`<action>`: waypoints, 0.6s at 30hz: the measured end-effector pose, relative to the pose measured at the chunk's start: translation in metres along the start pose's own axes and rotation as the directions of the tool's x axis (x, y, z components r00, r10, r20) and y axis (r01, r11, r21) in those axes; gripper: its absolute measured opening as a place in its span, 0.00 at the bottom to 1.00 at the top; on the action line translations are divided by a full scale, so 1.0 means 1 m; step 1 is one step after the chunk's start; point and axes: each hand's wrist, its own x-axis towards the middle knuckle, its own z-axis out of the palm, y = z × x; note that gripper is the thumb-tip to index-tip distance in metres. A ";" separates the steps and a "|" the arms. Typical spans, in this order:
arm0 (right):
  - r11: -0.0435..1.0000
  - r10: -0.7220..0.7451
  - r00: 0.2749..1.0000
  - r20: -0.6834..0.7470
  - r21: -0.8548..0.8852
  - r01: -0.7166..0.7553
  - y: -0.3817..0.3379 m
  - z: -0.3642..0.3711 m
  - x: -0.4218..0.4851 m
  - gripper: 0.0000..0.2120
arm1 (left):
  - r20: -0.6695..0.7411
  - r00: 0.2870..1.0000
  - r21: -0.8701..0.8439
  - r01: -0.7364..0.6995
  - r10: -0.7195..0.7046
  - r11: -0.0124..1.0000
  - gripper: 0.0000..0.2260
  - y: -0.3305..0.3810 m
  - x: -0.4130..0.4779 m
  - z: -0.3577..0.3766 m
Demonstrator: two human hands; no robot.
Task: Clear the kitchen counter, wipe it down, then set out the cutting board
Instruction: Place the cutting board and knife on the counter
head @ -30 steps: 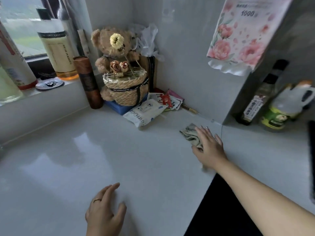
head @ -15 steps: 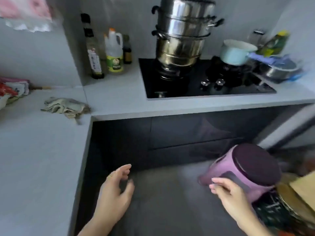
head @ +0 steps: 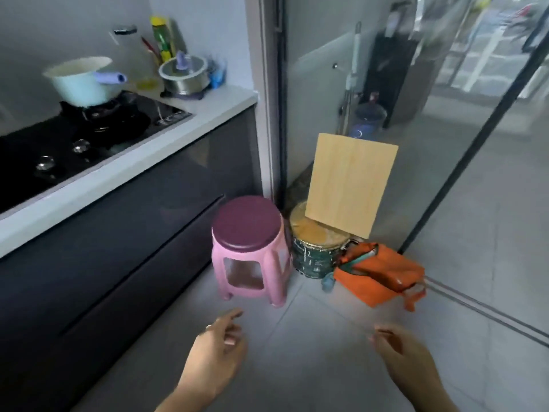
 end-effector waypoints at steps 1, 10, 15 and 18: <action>1.000 0.007 1.000 -0.007 -0.024 -0.008 0.004 -0.012 0.014 0.07 | 0.008 1.000 -0.004 0.000 0.000 1.000 0.17 0.011 0.008 0.011; 0.995 -0.018 1.000 -0.022 -0.102 0.016 -0.023 -0.067 0.139 0.08 | -0.002 0.999 -0.069 0.045 -0.046 0.997 0.14 0.087 0.137 0.067; 0.982 0.047 0.998 0.040 -0.187 -0.038 -0.057 -0.092 0.213 0.08 | 0.090 0.992 -0.110 0.097 -0.087 0.989 0.11 0.125 0.239 0.092; 0.966 0.050 0.999 0.000 -0.255 -0.048 -0.077 -0.114 0.267 0.11 | 0.117 0.987 -0.135 0.124 -0.109 0.983 0.11 0.153 0.286 0.098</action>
